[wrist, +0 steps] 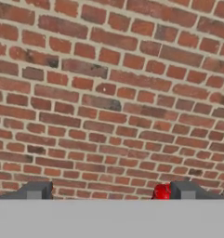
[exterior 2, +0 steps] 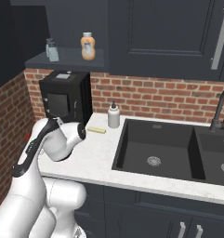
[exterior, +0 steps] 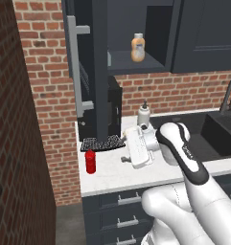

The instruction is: Put the shaker and condiment bottle from the counter next to their counterparts in the cabinet.

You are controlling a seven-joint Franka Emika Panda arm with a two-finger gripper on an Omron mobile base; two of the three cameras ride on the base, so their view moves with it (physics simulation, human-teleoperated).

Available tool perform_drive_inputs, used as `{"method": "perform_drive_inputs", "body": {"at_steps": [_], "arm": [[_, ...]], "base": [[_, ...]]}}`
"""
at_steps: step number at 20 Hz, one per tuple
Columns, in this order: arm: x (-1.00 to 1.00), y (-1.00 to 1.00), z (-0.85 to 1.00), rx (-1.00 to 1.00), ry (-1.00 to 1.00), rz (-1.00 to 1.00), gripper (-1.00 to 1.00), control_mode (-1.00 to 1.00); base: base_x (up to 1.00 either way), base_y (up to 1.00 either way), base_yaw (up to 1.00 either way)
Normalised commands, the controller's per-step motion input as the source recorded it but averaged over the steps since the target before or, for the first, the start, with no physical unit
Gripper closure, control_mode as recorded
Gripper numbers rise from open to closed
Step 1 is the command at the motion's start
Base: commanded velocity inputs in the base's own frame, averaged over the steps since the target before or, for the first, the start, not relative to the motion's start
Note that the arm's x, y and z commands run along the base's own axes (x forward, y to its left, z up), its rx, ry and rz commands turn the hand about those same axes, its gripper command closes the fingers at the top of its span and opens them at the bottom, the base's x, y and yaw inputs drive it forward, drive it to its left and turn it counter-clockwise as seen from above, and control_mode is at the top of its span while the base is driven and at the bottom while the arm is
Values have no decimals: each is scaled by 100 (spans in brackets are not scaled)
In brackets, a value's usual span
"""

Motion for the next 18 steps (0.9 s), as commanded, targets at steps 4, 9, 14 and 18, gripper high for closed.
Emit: {"method": "perform_drive_inputs", "body": {"at_steps": [4,9,14,18], "arm": [[-12,8,-19,0,0,-3,-100,-100],[6,3,-16,0,0,0,-100,-100],[18,15,-78,0,0,-2,-100,-100],[9,16,-85,-1,0,0,-100,-100]], "base": [[0,0,0],[0,0,0],[0,0,0],[0,0,0]]}}
